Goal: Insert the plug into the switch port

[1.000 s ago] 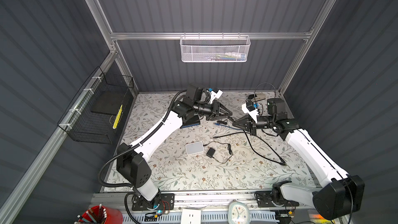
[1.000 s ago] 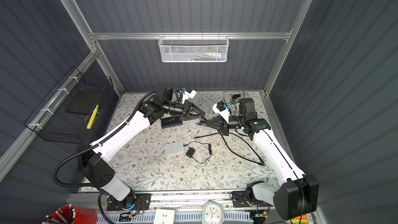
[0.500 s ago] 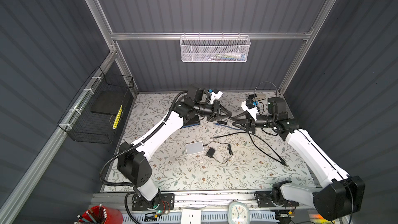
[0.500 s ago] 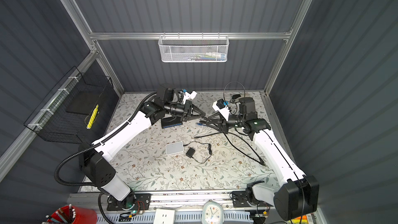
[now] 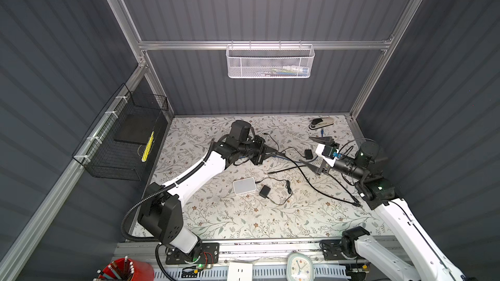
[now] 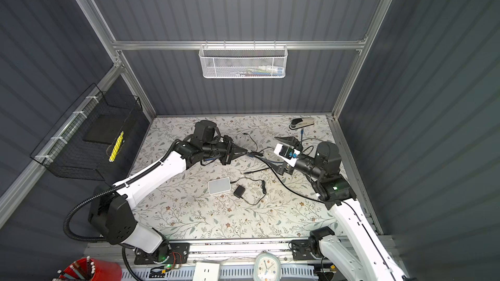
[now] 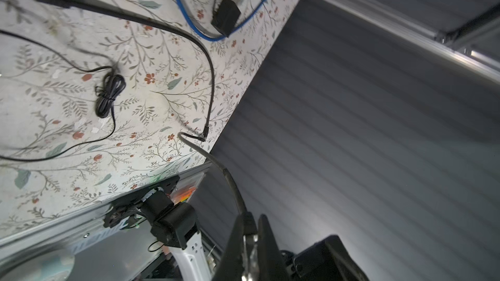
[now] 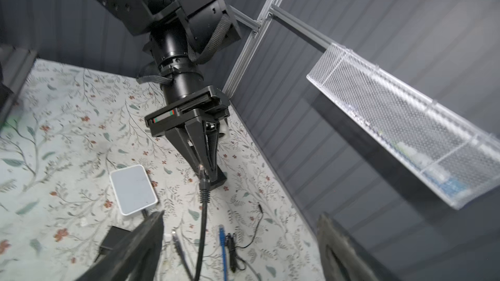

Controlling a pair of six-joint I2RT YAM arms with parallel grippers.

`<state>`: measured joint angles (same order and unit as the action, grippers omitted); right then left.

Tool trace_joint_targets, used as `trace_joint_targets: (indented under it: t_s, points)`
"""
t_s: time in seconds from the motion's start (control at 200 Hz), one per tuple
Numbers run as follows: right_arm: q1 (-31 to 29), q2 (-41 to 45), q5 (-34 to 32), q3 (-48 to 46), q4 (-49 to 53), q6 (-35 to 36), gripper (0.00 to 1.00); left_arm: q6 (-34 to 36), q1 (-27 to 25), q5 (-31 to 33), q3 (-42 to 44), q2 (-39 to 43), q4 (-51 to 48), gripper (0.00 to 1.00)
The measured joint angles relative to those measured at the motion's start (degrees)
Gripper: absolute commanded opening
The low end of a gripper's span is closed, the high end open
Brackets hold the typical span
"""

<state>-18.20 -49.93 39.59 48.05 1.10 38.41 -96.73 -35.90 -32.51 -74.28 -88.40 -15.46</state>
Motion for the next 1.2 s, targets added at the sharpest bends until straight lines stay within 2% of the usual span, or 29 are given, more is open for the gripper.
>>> trace_joint_targets:
  t_s: [0.11, 0.18, 0.25, 0.41, 0.6, 0.69, 0.835, 0.93, 1.201]
  points:
    - [-6.7, -5.6, -4.4, 0.0, -0.9, 5.6, 0.73, -4.4, 0.0, 3.3, -3.0, 0.4, -2.8, 0.00]
    - [-9.9, -9.6, -7.5, -0.1, -1.9, 7.0, 0.64, -5.8, -0.1, 4.4, -5.1, 0.5, -3.5, 0.00]
    - [-12.0, -13.2, -11.2, 0.0, -3.2, 6.8, 0.59, -6.7, -0.1, 5.1, -6.6, 0.7, -3.6, 0.00]
    - [-13.2, -19.1, -18.5, 2.2, -4.6, 6.1, 0.54, -8.0, -0.1, 6.4, -7.0, 1.9, -3.8, 0.00]
    - [-13.4, -21.3, -22.0, 4.1, -4.5, 5.3, 0.43, -8.8, 0.1, 7.5, -6.0, 2.7, -2.8, 0.00]
    - [-13.3, -20.9, -21.2, 4.0, -4.3, 4.7, 0.44, -9.0, 0.1, 7.5, -5.6, 2.8, -2.8, 0.00]
    - [-10.9, -15.9, -12.3, 3.9, -3.4, 3.8, 0.40, -9.0, 0.1, 7.6, -3.8, 3.5, -3.0, 0.00]
    - [-9.9, -14.3, -9.9, 5.2, -2.7, 3.6, 0.43, -9.0, 0.1, 7.5, -2.5, 3.7, -3.0, 0.00]
    - [-9.9, -22.6, -10.3, 9.6, 0.6, 3.4, 0.43, -9.0, 0.1, 7.5, -2.1, 3.7, -2.9, 0.00]
